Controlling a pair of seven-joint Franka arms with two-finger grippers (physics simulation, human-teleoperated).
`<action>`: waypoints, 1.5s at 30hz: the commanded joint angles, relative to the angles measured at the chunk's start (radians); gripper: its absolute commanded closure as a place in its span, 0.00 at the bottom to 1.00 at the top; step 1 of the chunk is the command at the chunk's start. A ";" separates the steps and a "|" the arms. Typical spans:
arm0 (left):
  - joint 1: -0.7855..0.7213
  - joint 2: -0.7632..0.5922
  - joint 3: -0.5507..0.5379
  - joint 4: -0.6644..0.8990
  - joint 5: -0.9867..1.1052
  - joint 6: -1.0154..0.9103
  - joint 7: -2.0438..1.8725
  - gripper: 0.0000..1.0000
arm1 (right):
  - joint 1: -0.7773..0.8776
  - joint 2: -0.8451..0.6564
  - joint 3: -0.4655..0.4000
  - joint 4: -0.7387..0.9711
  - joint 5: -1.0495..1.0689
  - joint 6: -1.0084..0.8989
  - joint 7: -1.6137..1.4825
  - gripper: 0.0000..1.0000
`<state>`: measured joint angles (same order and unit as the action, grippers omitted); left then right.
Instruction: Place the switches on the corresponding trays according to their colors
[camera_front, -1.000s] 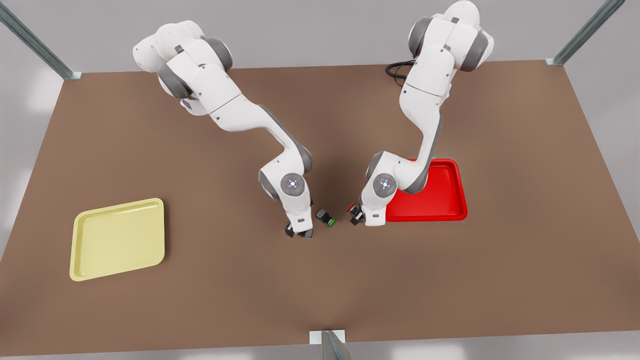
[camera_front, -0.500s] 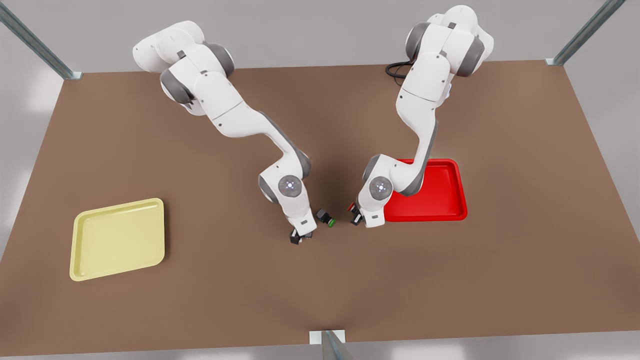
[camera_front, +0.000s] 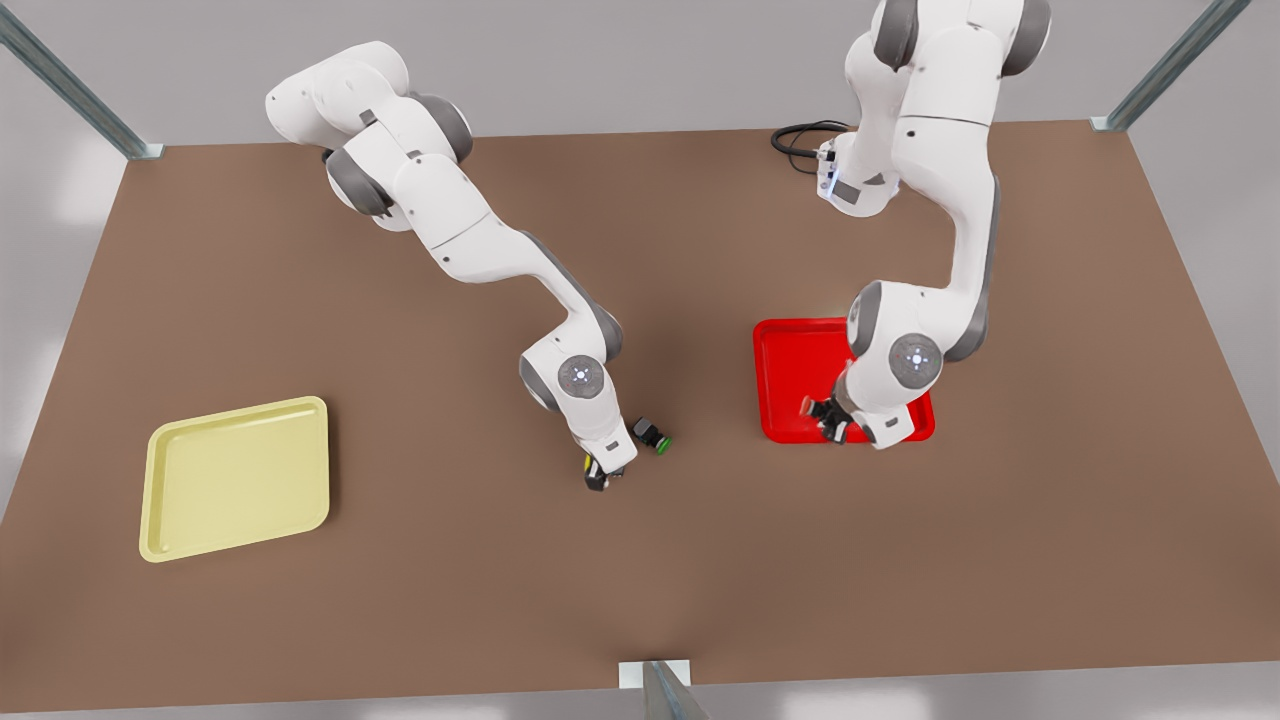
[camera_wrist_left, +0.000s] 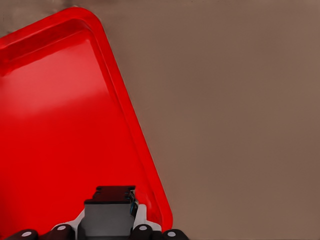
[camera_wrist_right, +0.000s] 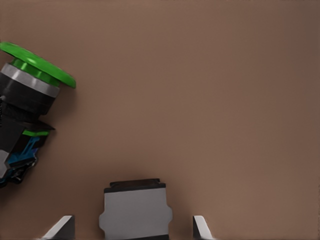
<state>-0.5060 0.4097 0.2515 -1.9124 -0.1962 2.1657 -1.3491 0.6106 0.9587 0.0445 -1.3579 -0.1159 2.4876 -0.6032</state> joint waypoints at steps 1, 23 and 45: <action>0.020 -0.023 0.032 -0.057 0.049 -0.092 0.393 0.60 | 0.000 -0.001 0.000 0.000 0.001 0.004 -0.064 0.18; 0.106 -0.160 0.032 0.701 0.110 -0.893 1.446 0.00 | -0.218 -0.389 0.000 -0.245 0.025 -0.438 -0.089 0.58; 0.020 -0.134 0.029 0.701 0.095 -0.827 1.458 0.00 | -0.500 -0.345 -0.348 -0.379 -0.071 -0.259 -0.337 0.00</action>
<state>-0.4868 0.2768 0.2801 -1.2122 -0.0967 1.3244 -0.0915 0.1106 0.6285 -0.3032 -1.7334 -0.1954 2.2116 -0.8251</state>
